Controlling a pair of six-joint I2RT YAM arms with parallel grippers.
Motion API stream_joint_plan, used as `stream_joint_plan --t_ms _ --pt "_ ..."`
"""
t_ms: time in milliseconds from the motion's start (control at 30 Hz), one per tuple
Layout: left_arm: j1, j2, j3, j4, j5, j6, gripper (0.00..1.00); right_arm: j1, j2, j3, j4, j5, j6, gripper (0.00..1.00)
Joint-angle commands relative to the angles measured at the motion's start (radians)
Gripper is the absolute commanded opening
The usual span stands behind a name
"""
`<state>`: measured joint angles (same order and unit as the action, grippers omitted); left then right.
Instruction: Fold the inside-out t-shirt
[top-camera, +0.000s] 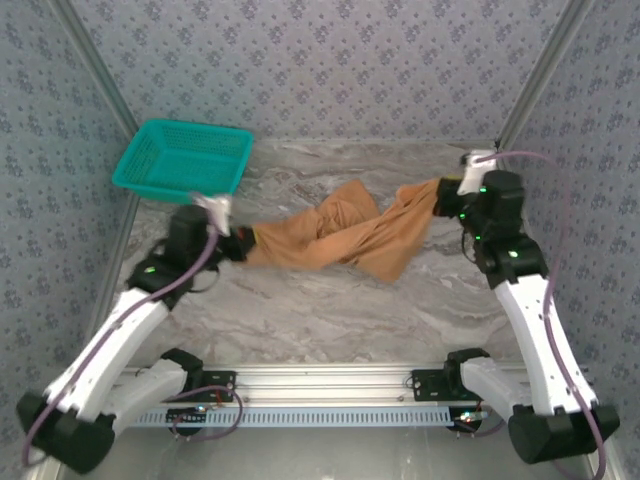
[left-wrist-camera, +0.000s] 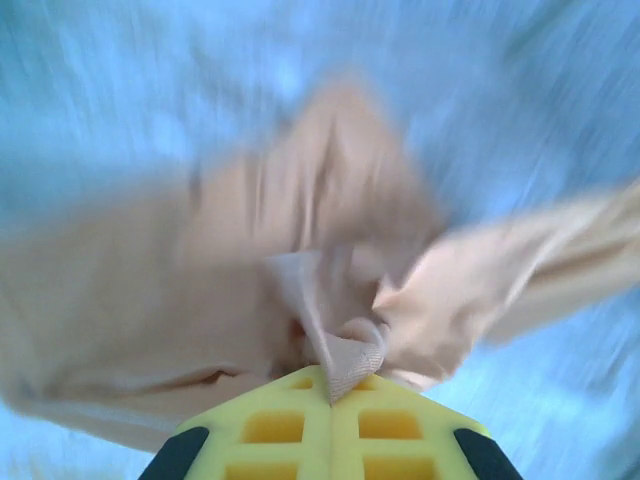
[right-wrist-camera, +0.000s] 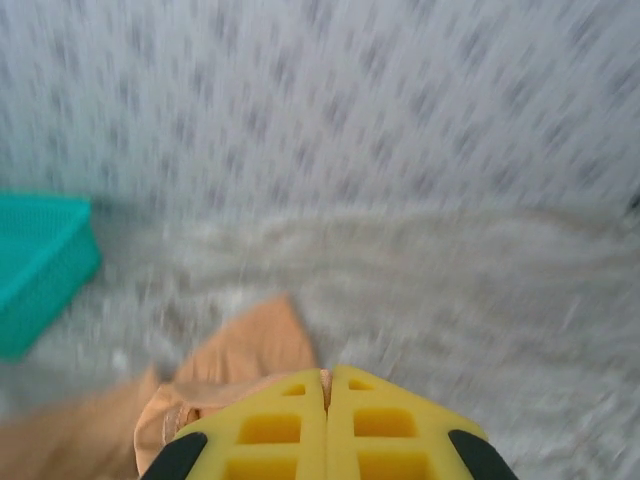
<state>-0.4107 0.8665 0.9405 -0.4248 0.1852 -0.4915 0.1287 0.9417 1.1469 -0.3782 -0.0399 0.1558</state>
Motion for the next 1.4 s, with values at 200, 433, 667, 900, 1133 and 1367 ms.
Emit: stream_joint_plan --t_ms 200,433,667,900,1133,1367 --pt "0.102 0.017 0.352 -0.013 -0.157 0.011 0.0 -0.048 -0.028 0.311 0.005 0.027 -0.077 0.0" --pt "0.103 -0.038 0.493 -0.057 -0.151 0.048 0.0 -0.053 -0.07 0.512 -0.102 0.006 -0.084 0.0" --pt "0.102 -0.12 0.601 -0.1 -0.163 0.075 0.0 -0.053 -0.055 0.789 -0.191 0.031 -0.115 0.0" --pt "0.103 0.017 0.624 -0.144 -0.297 0.133 0.0 -0.051 0.049 0.868 -0.229 0.075 -0.178 0.0" --pt "0.106 0.174 0.652 -0.098 -0.337 0.193 0.0 -0.053 0.177 0.864 -0.175 0.117 -0.252 0.0" --pt "0.126 0.306 0.764 -0.092 -0.313 0.219 0.0 -0.075 0.324 0.957 -0.166 0.054 -0.229 0.0"
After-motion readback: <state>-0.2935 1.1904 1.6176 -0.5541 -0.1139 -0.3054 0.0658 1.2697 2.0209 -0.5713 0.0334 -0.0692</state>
